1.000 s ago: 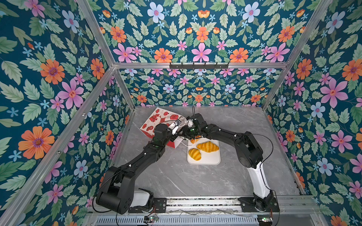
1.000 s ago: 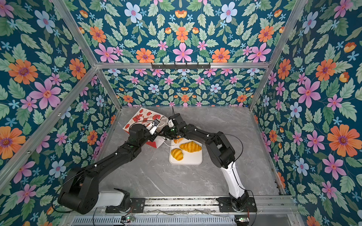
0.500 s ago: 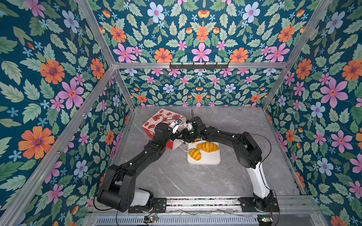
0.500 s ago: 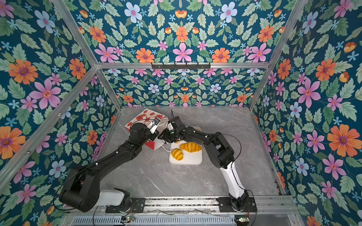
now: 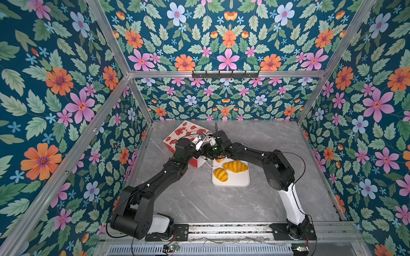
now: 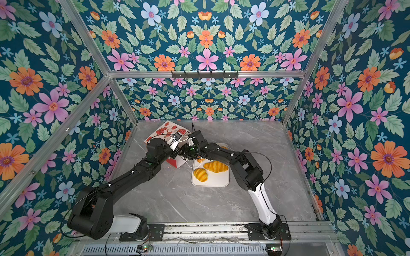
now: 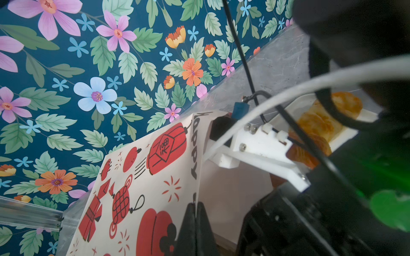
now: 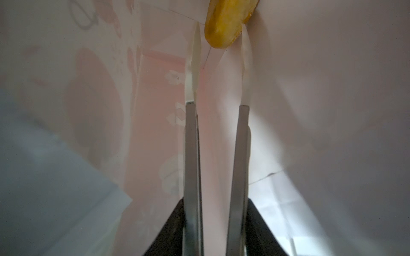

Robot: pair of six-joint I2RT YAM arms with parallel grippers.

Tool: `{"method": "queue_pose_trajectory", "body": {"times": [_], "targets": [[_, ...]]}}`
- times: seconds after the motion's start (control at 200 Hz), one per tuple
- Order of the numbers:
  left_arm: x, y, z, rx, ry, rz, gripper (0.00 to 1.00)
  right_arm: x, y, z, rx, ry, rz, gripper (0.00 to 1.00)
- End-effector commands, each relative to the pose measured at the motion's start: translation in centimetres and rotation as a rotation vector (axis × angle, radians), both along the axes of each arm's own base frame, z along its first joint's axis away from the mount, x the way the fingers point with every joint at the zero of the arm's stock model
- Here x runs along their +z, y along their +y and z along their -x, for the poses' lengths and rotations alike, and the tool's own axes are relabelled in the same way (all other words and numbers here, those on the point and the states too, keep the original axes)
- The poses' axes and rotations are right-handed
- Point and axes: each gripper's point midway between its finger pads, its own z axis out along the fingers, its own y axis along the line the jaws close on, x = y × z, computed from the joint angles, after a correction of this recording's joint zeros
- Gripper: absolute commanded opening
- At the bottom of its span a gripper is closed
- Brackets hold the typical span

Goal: Take the fake bread out of the paper bag
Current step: 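Close the right tongs on the yellow piece inside the bag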

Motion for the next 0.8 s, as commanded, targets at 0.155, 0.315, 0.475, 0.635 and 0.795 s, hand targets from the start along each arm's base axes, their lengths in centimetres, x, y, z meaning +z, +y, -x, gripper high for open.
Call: {"method": "queue_pose_trajectory", "body": {"times": [0.155, 0.315, 0.475, 0.635, 0.795], "targets": [[1.0, -0.5, 0.5, -0.034, -0.014, 0.029, 0.00, 0.3, 0.1, -1.1, -0.035, -0.014, -0.016, 0.40], [1.1, -0.6, 0.6, -0.040, -0.014, 0.035, 0.00, 0.3, -0.2, -1.9, -0.075, -0.003, -0.044, 0.40], [0.9, -0.8, 0.8, -0.049, -0.007, 0.037, 0.00, 0.1, 0.0, -2.4, -0.087, 0.000, -0.056, 0.40], [0.9, -0.9, 0.8, -0.054, -0.006, 0.040, 0.00, 0.1, 0.2, -3.1, -0.121, 0.009, -0.098, 0.40], [0.7, -1.0, 0.8, -0.053, -0.003, 0.038, 0.00, 0.7, 0.2, -3.3, -0.135, -0.004, -0.127, 0.40]]}}
